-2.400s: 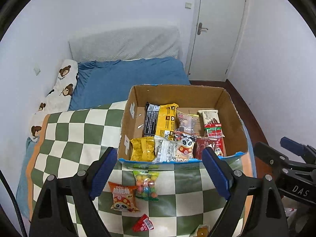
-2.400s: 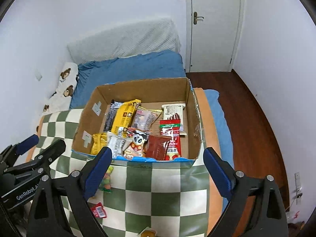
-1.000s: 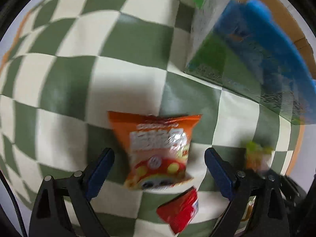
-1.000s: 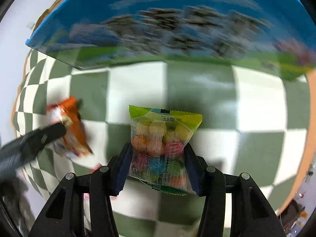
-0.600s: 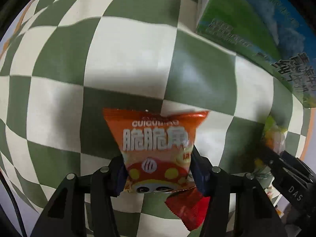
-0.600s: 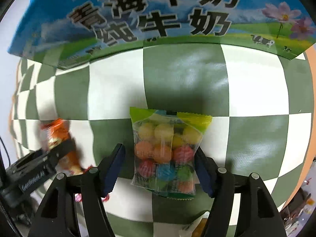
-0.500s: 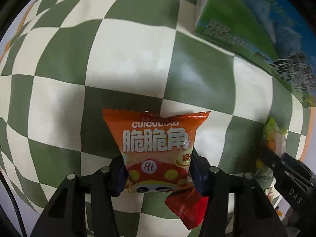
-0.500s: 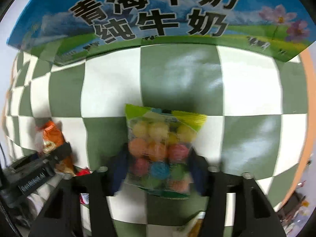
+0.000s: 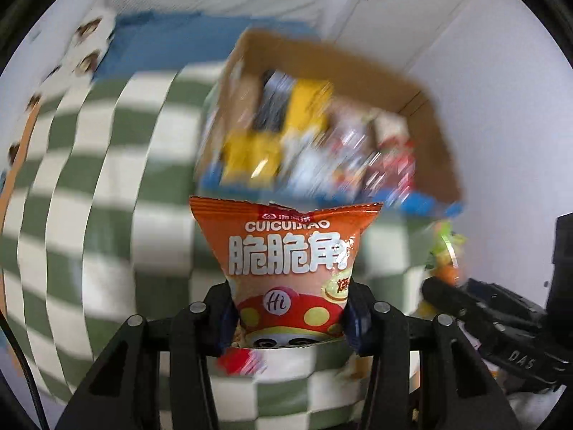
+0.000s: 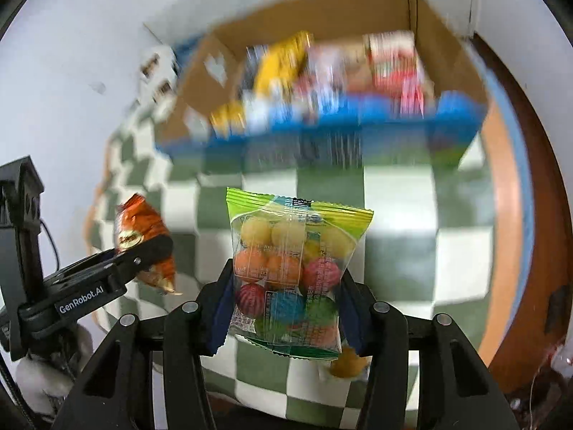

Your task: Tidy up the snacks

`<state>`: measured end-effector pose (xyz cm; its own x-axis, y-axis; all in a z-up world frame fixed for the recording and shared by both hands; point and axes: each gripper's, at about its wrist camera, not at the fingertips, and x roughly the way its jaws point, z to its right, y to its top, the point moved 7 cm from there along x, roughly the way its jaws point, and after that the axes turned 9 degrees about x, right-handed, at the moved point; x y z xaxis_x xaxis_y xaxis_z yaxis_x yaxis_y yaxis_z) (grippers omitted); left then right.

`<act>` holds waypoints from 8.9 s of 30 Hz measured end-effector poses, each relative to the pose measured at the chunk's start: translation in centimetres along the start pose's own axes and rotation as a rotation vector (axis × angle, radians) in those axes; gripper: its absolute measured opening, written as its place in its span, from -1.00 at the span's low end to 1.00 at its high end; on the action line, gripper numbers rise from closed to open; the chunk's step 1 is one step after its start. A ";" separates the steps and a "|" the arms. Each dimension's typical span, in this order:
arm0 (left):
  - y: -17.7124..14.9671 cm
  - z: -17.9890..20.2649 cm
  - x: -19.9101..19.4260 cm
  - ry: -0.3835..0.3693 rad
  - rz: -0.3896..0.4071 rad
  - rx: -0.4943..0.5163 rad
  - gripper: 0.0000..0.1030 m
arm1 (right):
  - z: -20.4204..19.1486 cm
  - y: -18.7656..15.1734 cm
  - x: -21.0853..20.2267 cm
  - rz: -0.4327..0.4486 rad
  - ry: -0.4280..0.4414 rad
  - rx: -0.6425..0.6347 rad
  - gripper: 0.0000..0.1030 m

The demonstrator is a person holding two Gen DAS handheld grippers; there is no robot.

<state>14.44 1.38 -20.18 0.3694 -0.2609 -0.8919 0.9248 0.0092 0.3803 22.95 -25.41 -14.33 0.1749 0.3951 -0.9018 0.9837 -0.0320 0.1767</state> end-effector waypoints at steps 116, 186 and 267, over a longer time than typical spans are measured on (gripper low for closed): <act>-15.0 -2.8 12.5 0.195 -0.355 -0.083 0.99 | 10.3 -14.5 11.7 -0.261 -0.194 0.326 0.86; -1.3 5.3 1.5 -0.073 -0.082 0.029 -0.11 | -0.4 -1.3 -3.6 0.000 -0.030 -0.007 0.00; -0.5 8.9 -16.5 0.281 0.295 0.114 0.84 | -3.1 -0.8 -22.7 0.451 -0.185 -0.157 0.90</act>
<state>7.03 -2.91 -3.45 0.6419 0.0104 -0.7667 0.7655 -0.0669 0.6400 18.03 -31.50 7.26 0.5988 0.2038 -0.7746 0.7933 -0.0181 0.6085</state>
